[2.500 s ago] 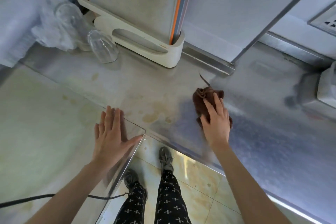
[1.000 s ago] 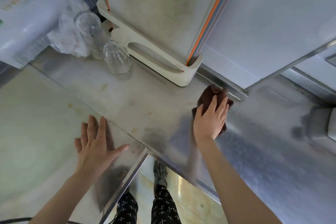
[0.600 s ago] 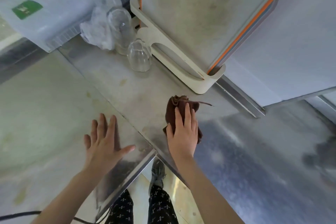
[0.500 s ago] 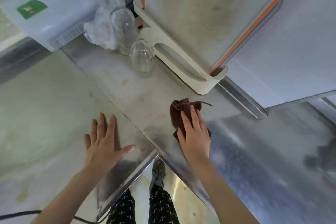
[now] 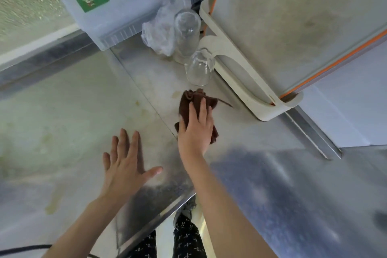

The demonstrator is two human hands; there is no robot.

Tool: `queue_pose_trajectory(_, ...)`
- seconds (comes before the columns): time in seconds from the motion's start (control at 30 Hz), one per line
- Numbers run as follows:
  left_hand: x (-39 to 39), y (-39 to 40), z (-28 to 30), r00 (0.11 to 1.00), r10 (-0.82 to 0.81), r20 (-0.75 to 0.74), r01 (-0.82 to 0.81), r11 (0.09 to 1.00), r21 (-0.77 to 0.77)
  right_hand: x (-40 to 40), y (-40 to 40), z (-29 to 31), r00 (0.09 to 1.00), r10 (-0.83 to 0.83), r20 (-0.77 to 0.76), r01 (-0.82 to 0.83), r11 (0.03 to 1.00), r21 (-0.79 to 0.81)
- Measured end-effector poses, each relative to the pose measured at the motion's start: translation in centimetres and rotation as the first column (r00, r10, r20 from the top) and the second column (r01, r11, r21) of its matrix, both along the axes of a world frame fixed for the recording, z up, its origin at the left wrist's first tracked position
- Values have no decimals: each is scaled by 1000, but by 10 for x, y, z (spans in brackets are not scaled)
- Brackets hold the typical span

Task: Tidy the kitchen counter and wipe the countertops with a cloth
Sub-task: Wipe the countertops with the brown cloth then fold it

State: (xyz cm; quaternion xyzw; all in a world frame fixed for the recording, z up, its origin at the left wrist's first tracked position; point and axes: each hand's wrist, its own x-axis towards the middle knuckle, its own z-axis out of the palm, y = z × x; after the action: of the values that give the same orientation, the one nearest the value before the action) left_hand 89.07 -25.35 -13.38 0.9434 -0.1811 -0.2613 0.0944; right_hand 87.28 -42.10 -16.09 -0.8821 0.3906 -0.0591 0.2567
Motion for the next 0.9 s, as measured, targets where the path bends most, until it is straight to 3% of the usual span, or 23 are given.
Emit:
queue_pose_trajectory(0.1,0,11,2,1000,24,-11,-24,1000,12,26,11,1,952,293,86,-293,956,-15)
queue_pose_trajectory(0.23,1,24,6,999,39,-24,-39,999,0,5,-7,2,911,409,52,-408,913,-25)
queue_pose_trajectory(0.37,-1,26,11,998,40,-48,-42,998,-36,-54,-11,3,994,110,24,-109,993,-49)
queue_pose_trajectory(0.5,-6,27,14,998,-3,-63,1,999,-38,-91,8,2,969,-241,51,243,970,-28)
queue_pose_trajectory(0.6,-15,31,18,996,-29,-88,27,999,-19,-92,53,5,951,-306,48,304,952,36)
queue_pose_trajectory(0.73,-23,47,17,996,-8,-88,9,1000,4,-84,116,6,993,108,46,-107,994,-11)
queue_pose_trajectory(0.83,-21,62,15,996,16,-82,-16,1000,-2,-89,113,5,866,500,12,-497,863,-93)
queue_pose_trajectory(0.9,-16,72,11,997,-2,-78,2,1000,0,-91,87,1,776,629,-51,-628,762,-159)
